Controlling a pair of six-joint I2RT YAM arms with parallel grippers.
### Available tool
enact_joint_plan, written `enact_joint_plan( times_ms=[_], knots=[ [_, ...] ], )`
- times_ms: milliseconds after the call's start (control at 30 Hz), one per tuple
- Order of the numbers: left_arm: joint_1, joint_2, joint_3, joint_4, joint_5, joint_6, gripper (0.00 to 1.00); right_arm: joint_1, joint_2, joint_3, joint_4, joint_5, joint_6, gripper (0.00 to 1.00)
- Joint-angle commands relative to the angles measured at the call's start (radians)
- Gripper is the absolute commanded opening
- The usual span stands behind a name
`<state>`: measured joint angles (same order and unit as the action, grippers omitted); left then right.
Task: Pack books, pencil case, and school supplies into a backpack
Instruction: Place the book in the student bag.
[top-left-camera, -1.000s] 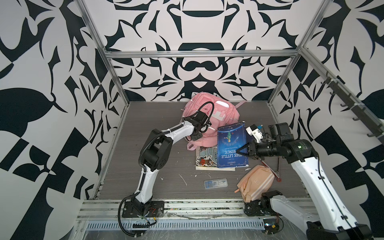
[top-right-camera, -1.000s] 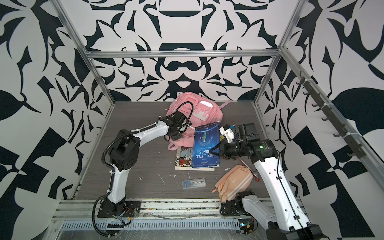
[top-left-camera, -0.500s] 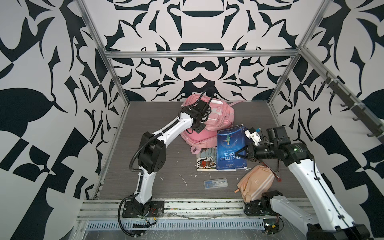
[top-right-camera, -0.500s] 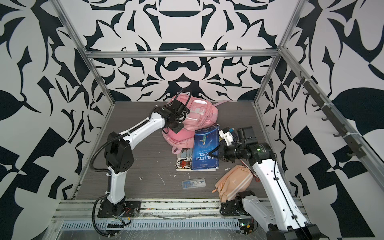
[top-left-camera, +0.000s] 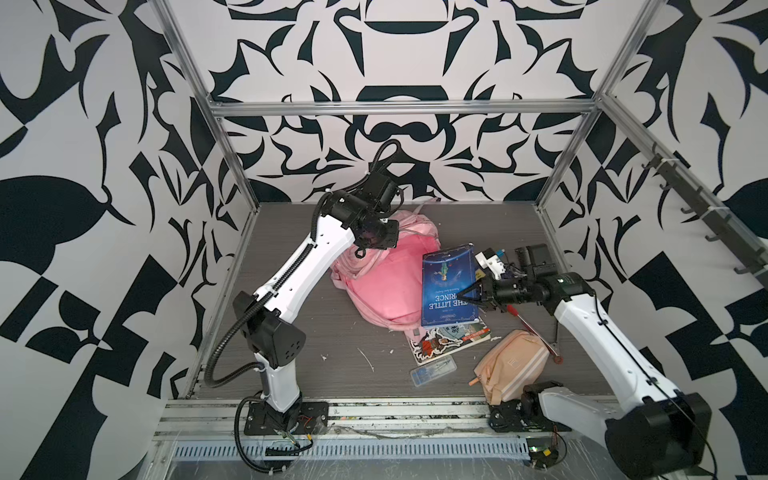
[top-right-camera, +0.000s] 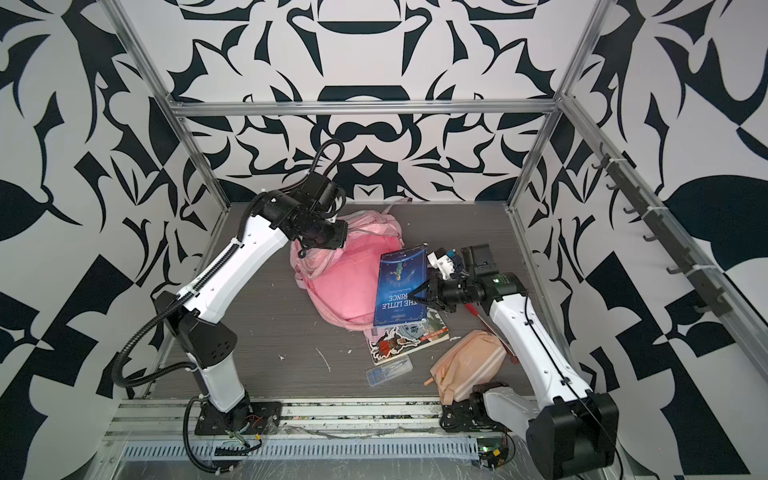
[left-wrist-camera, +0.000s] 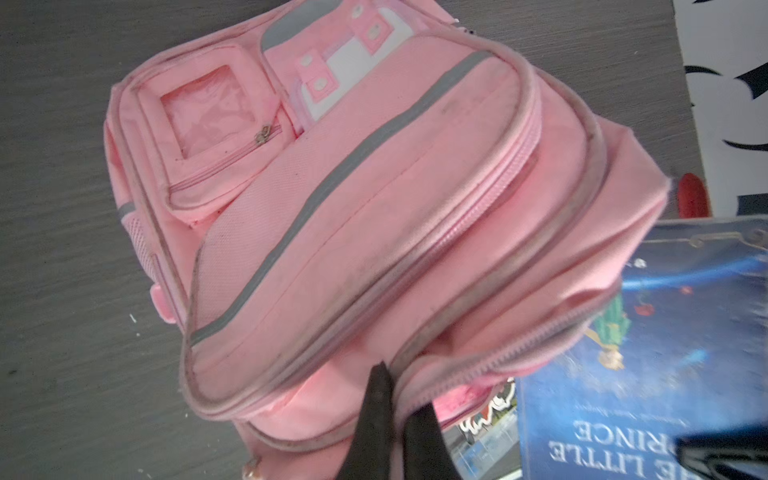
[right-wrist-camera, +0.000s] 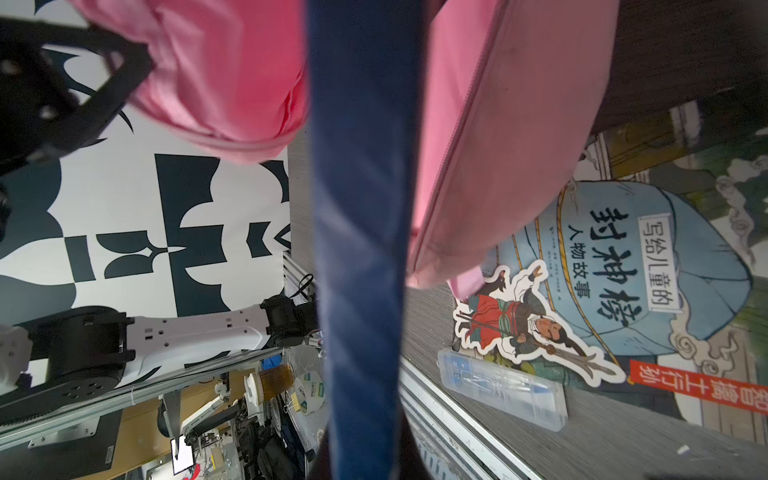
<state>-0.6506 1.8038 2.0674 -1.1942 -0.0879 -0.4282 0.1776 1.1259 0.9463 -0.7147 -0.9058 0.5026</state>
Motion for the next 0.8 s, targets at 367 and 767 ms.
enact_joint_plan(
  times_ms=[367, 767],
  knots=[
    [-0.007, -0.081, 0.04, 0.035, 0.112, -0.141, 0.0, 0.246, 0.411, 0.092, 0.531, 0.031, 0.161, 0.0],
    [-0.027, -0.101, 0.0, 0.039, 0.124, -0.157, 0.0, 0.299, 0.853, 0.501, 0.529, -0.098, 0.07, 0.0]
  ],
)
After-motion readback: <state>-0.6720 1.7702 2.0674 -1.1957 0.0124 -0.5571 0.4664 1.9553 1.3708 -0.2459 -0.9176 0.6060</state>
